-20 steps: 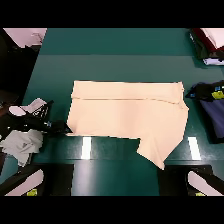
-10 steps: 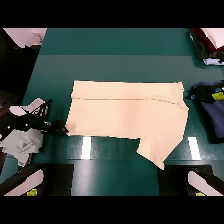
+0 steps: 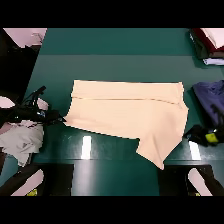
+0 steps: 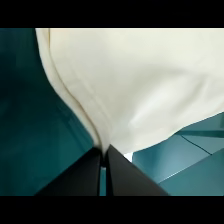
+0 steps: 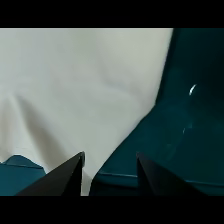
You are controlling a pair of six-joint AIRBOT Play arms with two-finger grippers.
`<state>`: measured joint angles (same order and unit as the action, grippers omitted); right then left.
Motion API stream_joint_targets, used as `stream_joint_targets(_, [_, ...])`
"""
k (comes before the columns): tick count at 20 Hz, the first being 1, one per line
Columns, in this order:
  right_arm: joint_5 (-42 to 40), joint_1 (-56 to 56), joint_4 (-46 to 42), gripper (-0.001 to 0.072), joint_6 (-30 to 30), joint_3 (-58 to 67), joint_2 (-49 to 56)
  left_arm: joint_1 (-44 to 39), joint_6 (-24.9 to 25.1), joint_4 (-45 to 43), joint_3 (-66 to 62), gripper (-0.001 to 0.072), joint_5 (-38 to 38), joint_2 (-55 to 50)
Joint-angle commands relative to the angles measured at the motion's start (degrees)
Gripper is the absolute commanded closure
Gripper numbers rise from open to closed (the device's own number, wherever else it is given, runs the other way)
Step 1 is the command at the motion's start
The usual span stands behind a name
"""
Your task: Fold the shirts.
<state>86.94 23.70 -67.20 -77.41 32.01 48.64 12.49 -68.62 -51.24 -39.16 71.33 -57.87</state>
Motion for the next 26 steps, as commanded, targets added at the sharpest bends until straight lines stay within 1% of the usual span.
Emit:
stream_joint_targets(1, [-1.4,1.6,-0.5,0.0335,-2.3,-8.0,-1.2,0.0,0.0,0.8,-0.6,0.0684,-0.2,0.5])
stream_joint_targets(3, [-1.5,-0.3,-0.3,0.0336,-3.1,-7.1,0.5,0.0,0.1,0.8,-0.6,0.0684,-0.2,0.5])
stream_joint_targets(6, [-3.9,-6.3,-0.3,0.0336,-5.9,-6.5,4.5,0.0,0.1,0.8,-0.6,0.0684,-0.2,0.5])
stream_joint_targets(7, [-4.9,-8.7,-0.3,0.0349,-6.8,-6.5,5.8,0.0,0.1,0.8,-0.6,0.0684,-0.1,0.6])
stream_joint_targets(8, [-5.8,-11.1,-0.3,0.0392,-7.2,-6.5,7.2,0.0,0.1,0.8,-0.6,0.0684,0.2,0.5])
stream_joint_targets(12, [-8.9,-18.1,-0.3,0.0410,-8.7,-6.5,10.3,0.0,0.1,0.8,-0.6,0.0684,0.2,0.5])
stream_joint_targets(13, [-9.2,-19.1,-0.3,0.0479,-8.7,-6.5,10.3,0.0,0.1,0.8,-0.6,0.0684,0.3,0.5])
stream_joint_targets(14, [-9.4,-19.7,-0.4,0.0577,-8.7,-6.5,9.7,0.0,0.1,0.7,-0.6,0.0684,0.2,0.6])
stream_joint_targets(15, [-9.4,-20.0,-0.5,0.0660,-8.7,-6.4,8.5,0.0,0.1,0.7,-0.6,0.0684,0.3,0.6])
stream_joint_targets(16, [-9.2,-19.9,-0.8,0.0693,-8.7,-5.9,7.0,0.0,0.3,0.6,-0.6,0.0684,0.6,0.7])
stream_joint_targets(18, [-6.3,-19.9,-4.7,0.0694,-8.7,-3.4,2.5,0.0,0.6,-0.1,-0.7,0.0685,1.8,1.6])
stream_joint_targets(22, [2.0,-19.9,-15.0,0.0695,-8.6,3.4,-6.6,0.0,-0.6,-7.1,0.2,0.0686,6.2,7.4])
stream_joint_targets(24, [4.7,-19.9,-17.0,0.0695,-8.5,4.8,-11.2,0.0,-1.4,-8.2,3.5,0.0686,9.0,12.4])
stream_joint_targets(26, [4.9,-19.9,-16.9,0.0695,-8.4,4.9,-15.6,0.0,-3.9,-7.3,7.7,0.0686,12.7,17.1])
